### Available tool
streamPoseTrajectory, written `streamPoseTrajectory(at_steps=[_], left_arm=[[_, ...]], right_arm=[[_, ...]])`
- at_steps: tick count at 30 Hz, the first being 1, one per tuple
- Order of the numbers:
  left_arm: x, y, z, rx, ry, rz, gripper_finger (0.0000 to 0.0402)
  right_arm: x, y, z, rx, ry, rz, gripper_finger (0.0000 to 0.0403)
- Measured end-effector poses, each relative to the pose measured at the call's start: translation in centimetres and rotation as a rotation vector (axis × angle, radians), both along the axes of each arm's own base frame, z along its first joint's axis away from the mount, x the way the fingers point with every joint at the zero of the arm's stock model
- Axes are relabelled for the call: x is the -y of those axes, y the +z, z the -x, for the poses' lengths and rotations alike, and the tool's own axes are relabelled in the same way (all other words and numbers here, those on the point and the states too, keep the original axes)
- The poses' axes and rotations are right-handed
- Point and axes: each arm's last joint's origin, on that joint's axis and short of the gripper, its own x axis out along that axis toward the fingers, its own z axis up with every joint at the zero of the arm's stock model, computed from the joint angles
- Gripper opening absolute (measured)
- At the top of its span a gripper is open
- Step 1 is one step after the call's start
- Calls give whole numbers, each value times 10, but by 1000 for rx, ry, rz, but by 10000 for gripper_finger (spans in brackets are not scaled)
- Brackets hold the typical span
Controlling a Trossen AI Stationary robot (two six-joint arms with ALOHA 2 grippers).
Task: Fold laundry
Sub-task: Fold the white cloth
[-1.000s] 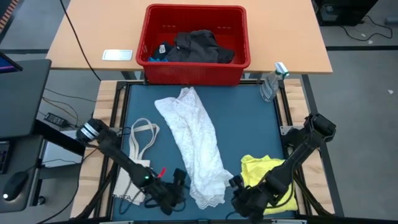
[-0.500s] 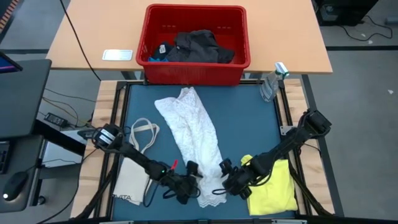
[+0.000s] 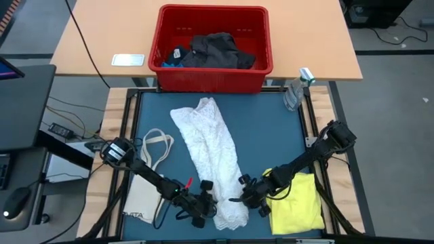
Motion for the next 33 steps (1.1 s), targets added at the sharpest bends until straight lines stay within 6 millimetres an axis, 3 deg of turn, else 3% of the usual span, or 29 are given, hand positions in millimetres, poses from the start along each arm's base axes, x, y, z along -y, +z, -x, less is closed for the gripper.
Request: streamPoseTrajectory(at_steps=[4, 7, 10, 14, 19, 26, 30, 33], left_arm=[[7, 8, 3, -44, -28, 152, 15], [14, 25, 8, -40, -58, 220, 13], [16, 59, 13, 15, -39, 325, 17], [-4, 93, 22, -35, 81, 395, 17], [-40, 103, 30, -167, 289, 363, 17], [-91, 81, 27, -343, 589, 417, 19], [-112, 67, 30, -381, 749, 490, 38], [-120, 64, 30, -409, 782, 527, 77]], right_arm=[[-2, 22, -17, -144, -135, -238, 17], [-4, 50, -32, -159, -143, -398, 19], [-3, 75, -42, -156, -114, -501, 10], [16, 95, -55, -130, -142, -558, 8], [64, 86, -66, -172, -287, -539, 4], [161, 60, -68, -231, -554, -642, 7], [202, 45, -58, -266, -683, -693, 42], [216, 41, -52, -291, -704, -734, 90]])
